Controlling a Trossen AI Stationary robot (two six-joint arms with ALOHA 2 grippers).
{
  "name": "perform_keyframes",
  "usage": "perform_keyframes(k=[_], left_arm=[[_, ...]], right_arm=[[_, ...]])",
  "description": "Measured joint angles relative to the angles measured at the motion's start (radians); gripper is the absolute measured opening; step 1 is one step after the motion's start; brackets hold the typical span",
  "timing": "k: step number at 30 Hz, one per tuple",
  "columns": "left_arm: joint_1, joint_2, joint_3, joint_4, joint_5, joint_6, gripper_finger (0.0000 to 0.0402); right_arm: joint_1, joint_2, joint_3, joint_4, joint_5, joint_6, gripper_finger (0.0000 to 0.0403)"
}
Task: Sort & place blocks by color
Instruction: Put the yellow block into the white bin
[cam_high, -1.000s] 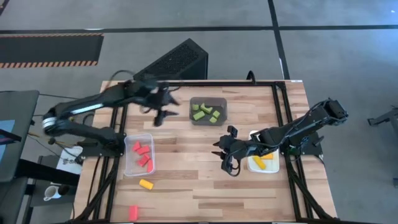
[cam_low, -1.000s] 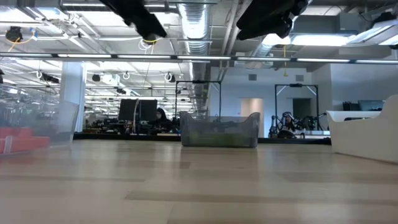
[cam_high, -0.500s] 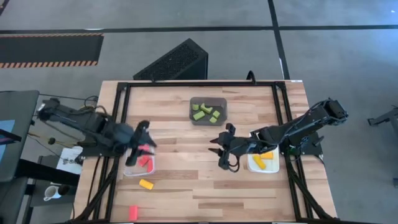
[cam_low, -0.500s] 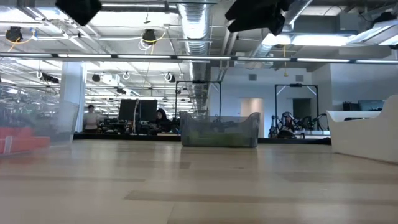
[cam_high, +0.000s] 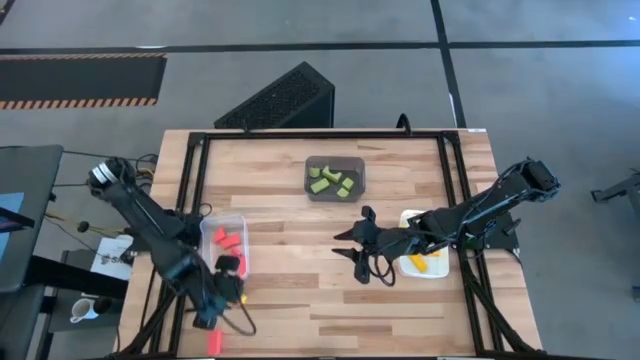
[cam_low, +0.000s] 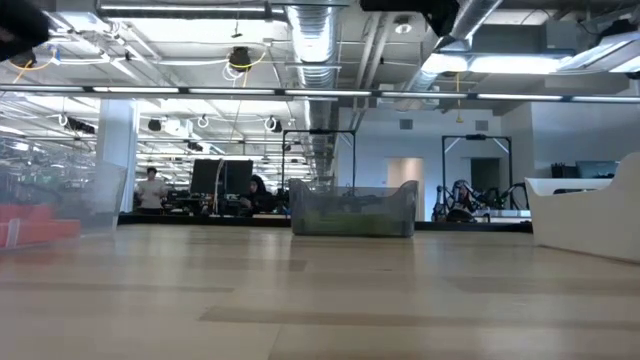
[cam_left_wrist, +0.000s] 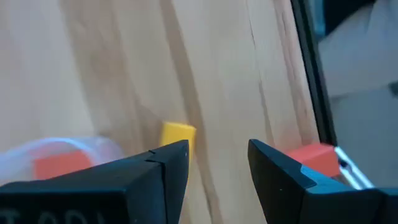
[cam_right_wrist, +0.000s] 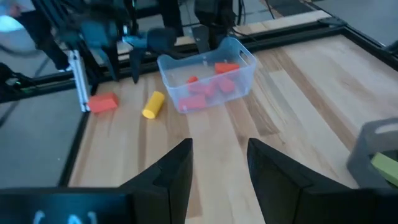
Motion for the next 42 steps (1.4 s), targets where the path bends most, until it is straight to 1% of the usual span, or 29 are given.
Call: perform_keyframes(k=[2,5,8,11,15,18,22,25,29,34,39,42], left_arm=[[-0.027,0.056,0.012,0.001,0.001,-0.019,0.015],[-0.046,0.139,0.023,-0.004,-0.002,-0.046,0.0168],[-0.043,0.204,0.026,-0.005,0.013,-0.056,0.0198],[-0.032,0.265,0.026,-0.008,0.022,-0.026,0.0233],[-0.012,0.319,0.031,-0.013,0.006,0.02,0.0269],[0.001,0.327,0.031,-0.015,-0.002,0.035,0.028],[0.01,0.328,0.027,-0.014,-0.021,0.043,0.0274],[0.01,0.328,0.024,-0.004,-0.027,0.048,0.0254],[0.006,0.33,0.023,0.058,-0.006,0.067,0.0224],[0.003,0.339,0.021,0.084,-0.003,0.063,0.0207],[0.003,0.351,0.024,0.01,0.016,0.043,0.0208],[0.003,0.345,0.049,-0.07,0.001,0.04,0.021]], right_arm=[[0.011,0.0,0.0,0.015,0.0,0.0,0.0175],[0.028,0.0,0.0,0.04,0.0,0.0,0.0175],[0.044,0.0,0.0,0.046,0.0,0.0,0.0175],[0.055,0.0,0.0,0.049,0.0,0.0,0.0175],[0.055,0.0,0.0,0.049,0.0,0.0,0.0175],[0.053,0.0,0.0,0.047,0.0,0.0,0.0175],[0.05,0.0,0.0,0.042,0.0,0.0,0.0175],[0.05,0.0,0.0,0.04,0.0,0.0,0.0175],[0.055,0.0,0.0,0.039,0.0,0.0,0.0175],[0.069,0.0,0.0,0.039,0.0,0.0,0.0175],[0.073,0.0,0.0,0.039,0.0,0.0,0.0175],[0.072,0.0,0.0,0.039,0.0,0.0,0.0175]])
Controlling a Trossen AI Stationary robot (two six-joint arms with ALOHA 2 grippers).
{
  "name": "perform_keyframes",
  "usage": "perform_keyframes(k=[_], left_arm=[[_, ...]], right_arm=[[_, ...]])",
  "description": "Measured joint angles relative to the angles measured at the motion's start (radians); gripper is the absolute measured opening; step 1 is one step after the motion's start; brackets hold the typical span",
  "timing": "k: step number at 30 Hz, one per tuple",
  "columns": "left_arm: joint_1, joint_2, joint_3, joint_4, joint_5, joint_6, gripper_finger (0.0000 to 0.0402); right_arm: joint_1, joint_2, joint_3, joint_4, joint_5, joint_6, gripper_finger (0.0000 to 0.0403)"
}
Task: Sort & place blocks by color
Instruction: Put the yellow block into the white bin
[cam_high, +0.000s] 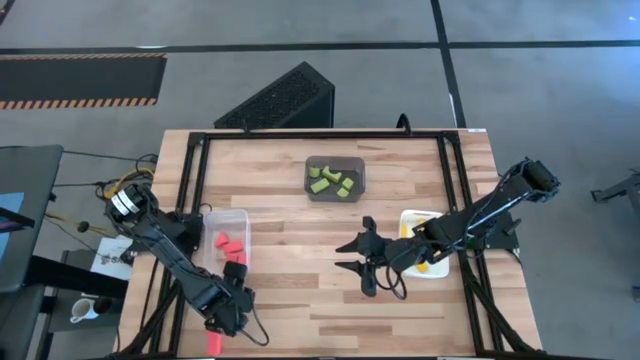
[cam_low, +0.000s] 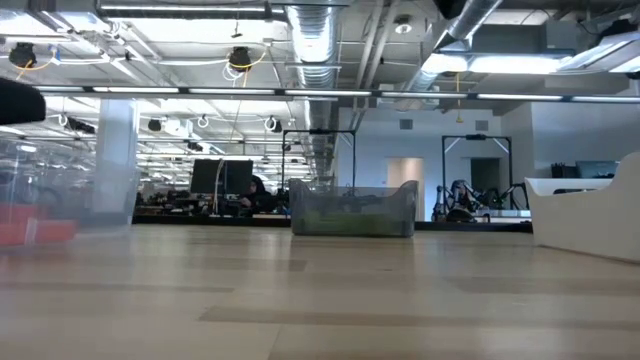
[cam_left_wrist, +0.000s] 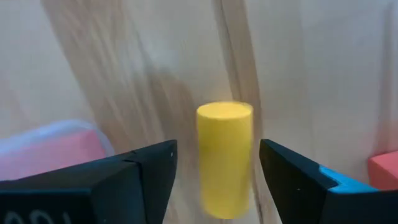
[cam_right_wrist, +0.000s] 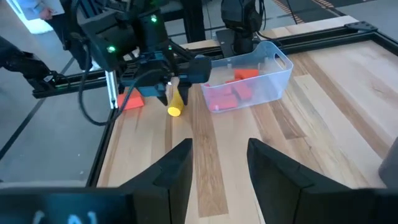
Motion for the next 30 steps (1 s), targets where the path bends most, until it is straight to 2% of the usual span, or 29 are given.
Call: perform_keyframes(k=[8,17,22,26,30], left_arm=[[-0.035,0.001,0.115,-0.076,-0.089,0.008,0.0211],[-0.086,0.027,0.121,-0.086,-0.15,0.044,0.0211],[-0.058,0.113,0.131,-0.086,-0.146,0.186,0.0211],[-0.011,0.168,0.181,-0.158,-0.153,0.218,0.0211],[0.019,0.168,0.241,-0.211,-0.196,0.215,0.0211]], right_arm=[[-0.001,0.0,0.0,0.0,0.005,0.0,0.0175],[-0.001,0.0,0.0,0.0,0.008,0.0,0.0175],[-0.001,0.0,0.0,0.001,0.023,0.0,0.0175],[-0.001,0.0,0.0,0.001,0.032,0.0,0.0175],[0.0,0.0,0.0,0.0,0.033,0.0,0.0175]])
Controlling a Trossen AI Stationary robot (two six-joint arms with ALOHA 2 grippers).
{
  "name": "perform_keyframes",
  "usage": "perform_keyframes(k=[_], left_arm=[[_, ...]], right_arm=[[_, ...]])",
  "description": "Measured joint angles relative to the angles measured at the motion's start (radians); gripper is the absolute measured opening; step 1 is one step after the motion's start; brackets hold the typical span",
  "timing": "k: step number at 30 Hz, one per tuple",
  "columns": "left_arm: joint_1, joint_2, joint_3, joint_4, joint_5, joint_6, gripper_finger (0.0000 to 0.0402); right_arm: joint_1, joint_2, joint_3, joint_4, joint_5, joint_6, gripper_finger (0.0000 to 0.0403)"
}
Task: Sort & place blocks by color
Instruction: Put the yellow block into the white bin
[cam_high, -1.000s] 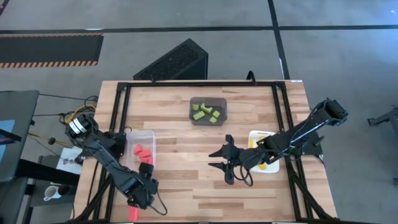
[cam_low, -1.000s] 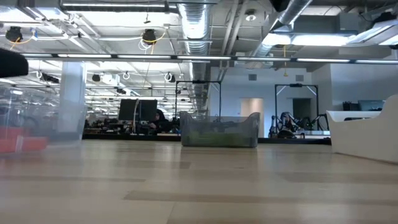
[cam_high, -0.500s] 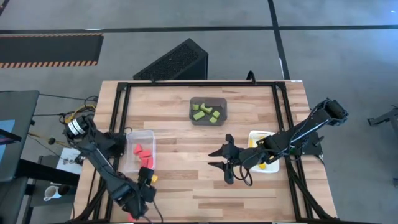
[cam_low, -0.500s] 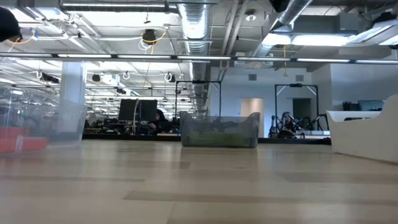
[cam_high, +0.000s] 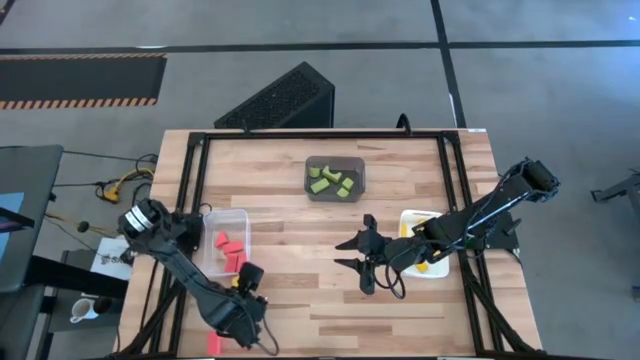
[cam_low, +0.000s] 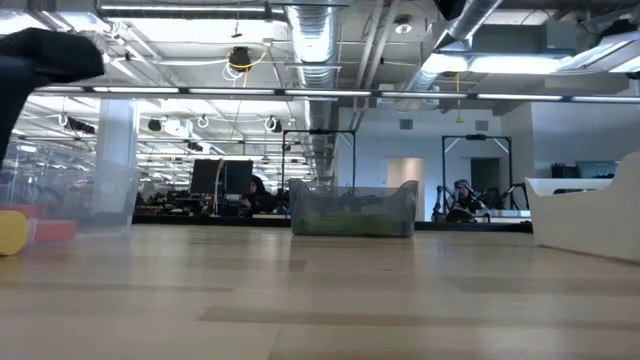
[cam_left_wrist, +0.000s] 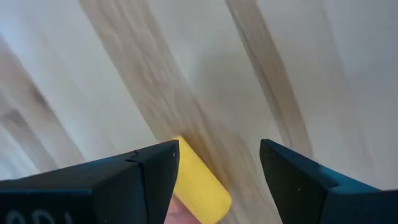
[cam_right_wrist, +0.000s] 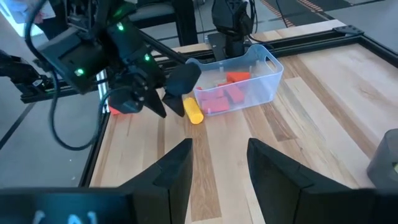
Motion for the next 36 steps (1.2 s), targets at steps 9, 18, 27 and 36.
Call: perform_keyframes(k=[9,18,27,36], left_arm=[[0.038,-0.002,0.019,-0.101,0.035,-0.073,0.0211],[0.045,-0.004,-0.058,-0.046,0.076,-0.143,0.0211],[0.045,-0.001,-0.071,-0.003,0.117,-0.204,0.0211],[0.01,-0.001,-0.071,0.081,0.17,-0.205,0.0211]], right_arm=[[0.016,0.009,0.0,-0.004,0.0,0.0,0.0175],[0.029,0.009,0.0,-0.004,0.004,0.0,0.0175],[0.028,0.009,0.0,-0.009,0.017,0.0,0.0175],[0.028,0.009,0.0,-0.006,0.019,0.0,0.0175]])
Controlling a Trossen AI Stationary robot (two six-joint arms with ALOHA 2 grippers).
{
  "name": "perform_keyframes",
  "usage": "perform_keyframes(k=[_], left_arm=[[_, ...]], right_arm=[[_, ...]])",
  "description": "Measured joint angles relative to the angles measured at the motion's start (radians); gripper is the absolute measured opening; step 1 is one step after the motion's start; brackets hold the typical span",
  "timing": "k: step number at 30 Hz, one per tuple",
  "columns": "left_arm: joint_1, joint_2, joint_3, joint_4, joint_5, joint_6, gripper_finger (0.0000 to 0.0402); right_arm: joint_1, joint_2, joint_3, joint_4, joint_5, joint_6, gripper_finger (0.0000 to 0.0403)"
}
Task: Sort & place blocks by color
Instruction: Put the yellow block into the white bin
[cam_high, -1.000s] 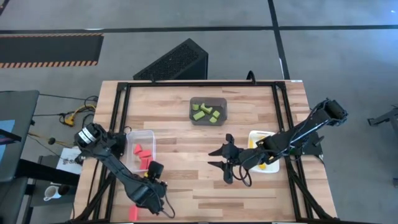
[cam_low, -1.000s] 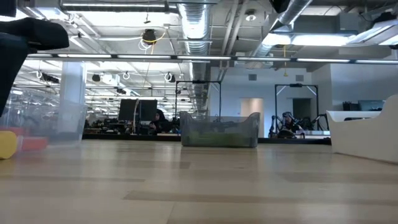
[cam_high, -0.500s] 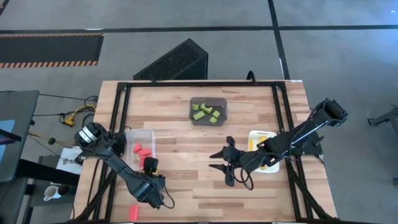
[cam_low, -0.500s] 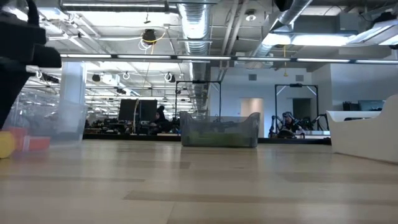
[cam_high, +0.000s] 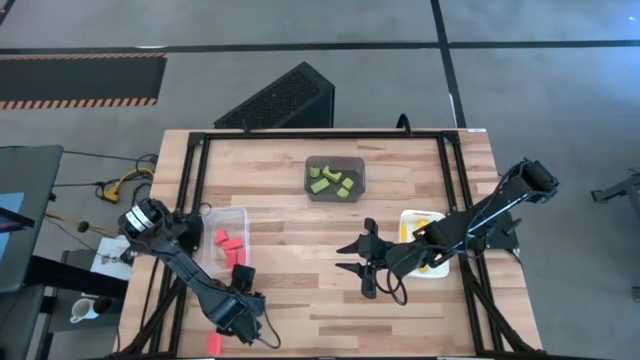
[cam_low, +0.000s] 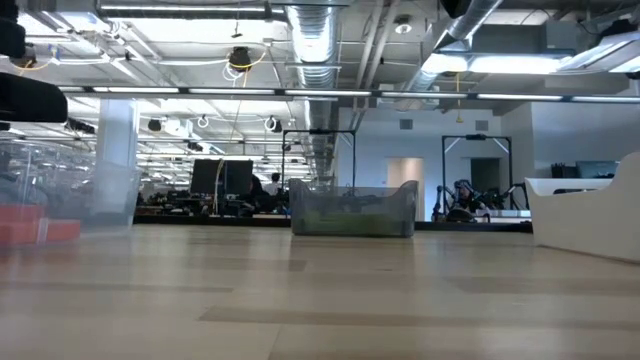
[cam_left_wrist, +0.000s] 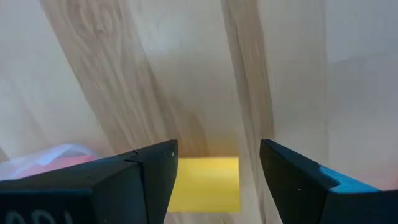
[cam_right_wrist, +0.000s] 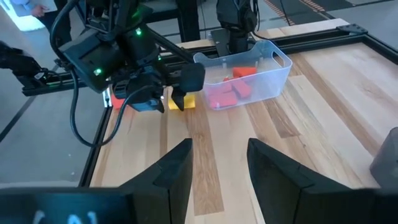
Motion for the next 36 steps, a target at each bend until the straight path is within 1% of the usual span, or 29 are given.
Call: perform_keyframes(k=[5,8,10,12,14,19,24,30,34,36], left_arm=[[-0.023,0.0,0.007,-0.016,0.001,0.013,0.0211],[-0.034,0.0,0.051,-0.064,-0.001,-0.031,0.0211],[-0.046,0.0,0.088,-0.107,-0.029,-0.093,0.0211],[-0.061,0.0,0.114,-0.135,-0.07,-0.2,0.0211],[-0.073,0.0,0.129,-0.138,-0.098,-0.351,0.0211],[-0.095,-0.001,0.13,-0.165,-0.064,-0.695,0.0211],[-0.147,-0.001,0.11,-0.212,-0.065,-0.945,0.0211],[-0.229,-0.012,0.11,-0.222,-0.165,-1.213,0.0211],[-0.285,-0.03,0.11,-0.256,-0.275,-1.449,0.0211],[-0.299,-0.031,0.11,-0.285,-0.3,-1.542,0.0211]], right_arm=[[0.0,0.0,0.0,0.001,0.0,0.0,0.0175],[0.0,0.0,0.0,0.0,0.0,0.0,0.0175],[0.0,0.0,0.0,0.0,0.0,0.0,0.0175],[0.0,0.0,0.0,0.0,0.0,0.0,0.0175],[0.0,0.0,0.0,-0.001,0.0,0.0,0.0175],[0.006,0.0,0.0,-0.001,0.0,0.0,0.0175],[0.016,0.0,0.0,-0.001,0.0,0.0,0.0175],[0.02,0.0,0.0,-0.001,0.0,0.0,0.0175],[0.02,0.0,0.0,-0.001,0.0,0.0,0.0175],[0.02,0.0,0.0,0.001,0.0,0.0,0.0175]])
